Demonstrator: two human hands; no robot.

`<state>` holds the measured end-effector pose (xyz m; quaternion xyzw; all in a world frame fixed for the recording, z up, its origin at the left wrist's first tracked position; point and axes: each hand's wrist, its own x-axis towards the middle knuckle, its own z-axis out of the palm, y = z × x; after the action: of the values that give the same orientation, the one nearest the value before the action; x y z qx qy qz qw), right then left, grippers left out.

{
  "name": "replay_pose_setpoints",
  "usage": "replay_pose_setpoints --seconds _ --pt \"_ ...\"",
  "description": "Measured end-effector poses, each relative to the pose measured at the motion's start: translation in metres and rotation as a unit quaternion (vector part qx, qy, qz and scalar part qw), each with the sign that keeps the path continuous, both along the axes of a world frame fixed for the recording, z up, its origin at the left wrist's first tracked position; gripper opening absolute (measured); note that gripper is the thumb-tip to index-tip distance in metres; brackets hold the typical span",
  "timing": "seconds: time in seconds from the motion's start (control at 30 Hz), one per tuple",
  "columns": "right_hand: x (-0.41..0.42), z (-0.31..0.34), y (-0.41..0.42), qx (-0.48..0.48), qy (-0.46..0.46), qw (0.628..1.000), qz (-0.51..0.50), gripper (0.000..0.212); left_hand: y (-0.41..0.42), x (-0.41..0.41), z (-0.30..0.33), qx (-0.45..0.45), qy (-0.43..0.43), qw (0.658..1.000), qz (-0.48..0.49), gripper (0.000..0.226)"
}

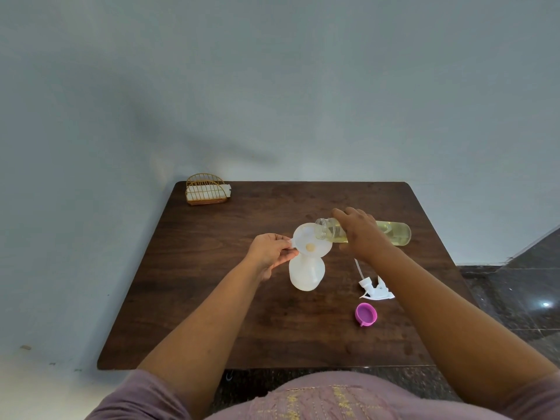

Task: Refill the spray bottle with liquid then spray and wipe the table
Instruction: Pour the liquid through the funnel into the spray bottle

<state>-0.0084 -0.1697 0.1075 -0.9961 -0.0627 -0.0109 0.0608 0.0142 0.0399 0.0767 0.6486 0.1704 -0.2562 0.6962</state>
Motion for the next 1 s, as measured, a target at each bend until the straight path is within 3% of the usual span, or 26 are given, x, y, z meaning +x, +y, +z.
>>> replay_pose_setpoints --seconds 1.0 --pt "-0.0014 0.0043 0.0008 0.003 0.008 1.000 -0.003 0.062 0.0023 -0.0003 0.0022 -0.006 -0.002 1.000 0.004 0.015"
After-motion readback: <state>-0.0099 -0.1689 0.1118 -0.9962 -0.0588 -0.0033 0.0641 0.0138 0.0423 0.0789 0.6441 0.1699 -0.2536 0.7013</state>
